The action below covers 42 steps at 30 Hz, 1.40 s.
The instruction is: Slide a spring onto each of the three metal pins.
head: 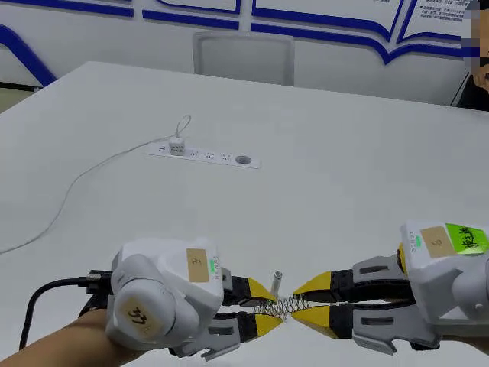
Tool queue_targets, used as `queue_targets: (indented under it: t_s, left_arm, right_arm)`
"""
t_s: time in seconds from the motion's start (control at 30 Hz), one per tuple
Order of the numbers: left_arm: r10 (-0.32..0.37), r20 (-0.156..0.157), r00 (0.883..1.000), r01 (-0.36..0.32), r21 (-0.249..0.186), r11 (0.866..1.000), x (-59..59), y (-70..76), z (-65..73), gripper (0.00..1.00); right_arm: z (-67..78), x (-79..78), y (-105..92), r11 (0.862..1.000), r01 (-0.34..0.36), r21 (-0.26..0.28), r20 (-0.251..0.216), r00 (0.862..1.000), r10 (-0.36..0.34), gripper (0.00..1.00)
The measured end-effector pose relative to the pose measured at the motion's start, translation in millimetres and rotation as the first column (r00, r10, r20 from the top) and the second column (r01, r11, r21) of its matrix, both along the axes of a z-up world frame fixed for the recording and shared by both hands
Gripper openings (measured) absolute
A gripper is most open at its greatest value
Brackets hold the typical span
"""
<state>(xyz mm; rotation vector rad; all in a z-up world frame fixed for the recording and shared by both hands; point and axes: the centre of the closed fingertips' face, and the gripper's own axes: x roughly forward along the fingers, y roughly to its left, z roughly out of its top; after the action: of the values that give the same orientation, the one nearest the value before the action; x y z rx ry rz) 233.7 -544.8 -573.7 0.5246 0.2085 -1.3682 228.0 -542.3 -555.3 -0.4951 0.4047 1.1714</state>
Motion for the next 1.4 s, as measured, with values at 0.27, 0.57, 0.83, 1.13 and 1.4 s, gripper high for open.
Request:
queue_targets:
  t_s: [0.27,0.57,0.83,1.13,1.4]
  left_arm:
    - [0.003,-0.012,1.000,-0.003,-0.005,1.000,-0.7,-1.4,-1.8,0.09]
    - [0.012,-0.028,1.000,-0.013,-0.029,0.999,0.7,-2.0,0.1,0.09]
    - [0.020,-0.040,0.999,-0.022,-0.049,0.999,0.5,-4.2,2.2,0.09]
    - [0.021,-0.040,0.999,-0.023,-0.044,0.999,-0.2,-3.5,0.1,0.09]
    - [0.062,-0.135,0.989,-0.075,-0.096,0.993,-1.7,-3.7,-0.4,0.10]
  right_arm:
    - [2.5,-2.3,2.7,0.999,0.012,0.031,-0.028,1.000,-0.011,0.11]
    - [7.7,-0.5,5.4,0.996,0.040,0.079,-0.056,0.998,-0.036,0.11]
    - [16.9,1.4,12.0,0.986,0.066,0.153,-0.094,0.994,-0.052,0.12]
    - [16.5,1.1,16.7,0.986,0.079,0.150,-0.104,0.993,-0.063,0.11]
    - [15.5,3.0,17.5,0.984,0.113,0.138,-0.118,0.988,-0.097,0.11]
